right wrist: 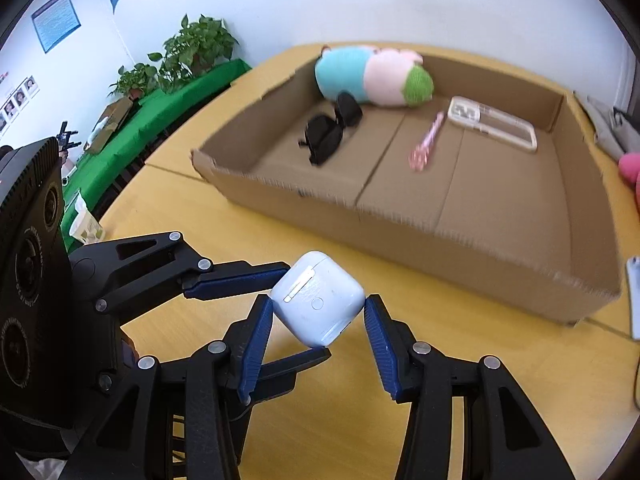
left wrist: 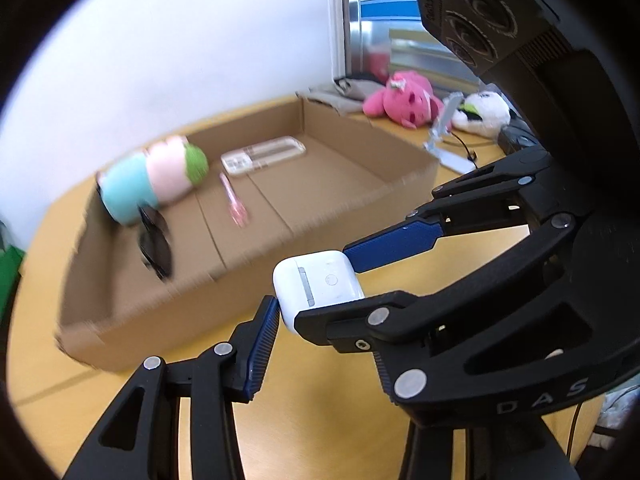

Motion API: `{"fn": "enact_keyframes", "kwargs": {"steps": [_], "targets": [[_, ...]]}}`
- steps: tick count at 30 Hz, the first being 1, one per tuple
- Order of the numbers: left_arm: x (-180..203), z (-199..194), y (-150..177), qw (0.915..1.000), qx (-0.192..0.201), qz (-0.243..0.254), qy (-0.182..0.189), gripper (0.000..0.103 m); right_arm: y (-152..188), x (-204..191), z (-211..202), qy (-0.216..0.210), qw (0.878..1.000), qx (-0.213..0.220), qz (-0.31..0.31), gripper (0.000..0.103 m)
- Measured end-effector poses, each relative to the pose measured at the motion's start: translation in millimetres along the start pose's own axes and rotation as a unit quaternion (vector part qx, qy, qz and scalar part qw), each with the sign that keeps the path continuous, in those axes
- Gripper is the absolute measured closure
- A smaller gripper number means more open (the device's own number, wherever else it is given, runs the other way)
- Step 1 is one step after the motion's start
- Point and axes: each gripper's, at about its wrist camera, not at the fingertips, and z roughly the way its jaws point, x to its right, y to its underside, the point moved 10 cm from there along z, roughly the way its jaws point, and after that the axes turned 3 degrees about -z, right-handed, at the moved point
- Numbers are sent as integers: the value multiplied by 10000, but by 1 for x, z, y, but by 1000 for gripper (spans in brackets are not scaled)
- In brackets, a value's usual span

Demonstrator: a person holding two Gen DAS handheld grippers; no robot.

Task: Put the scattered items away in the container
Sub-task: 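Lift the earbuds case with both grippers and carry it over the box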

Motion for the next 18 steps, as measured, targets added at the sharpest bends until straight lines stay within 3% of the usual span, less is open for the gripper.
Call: {"fn": "enact_keyframes", "kwargs": {"steps": [11,18], "targets": [[-53,-11,-76,9975,463,130,-523,59,-89,2,-19,274,9972,474,-503,52],[-99,5,-119,9961,465,-87,-738,60,-148,16,-8,222,9963,565,-601,52]]}}
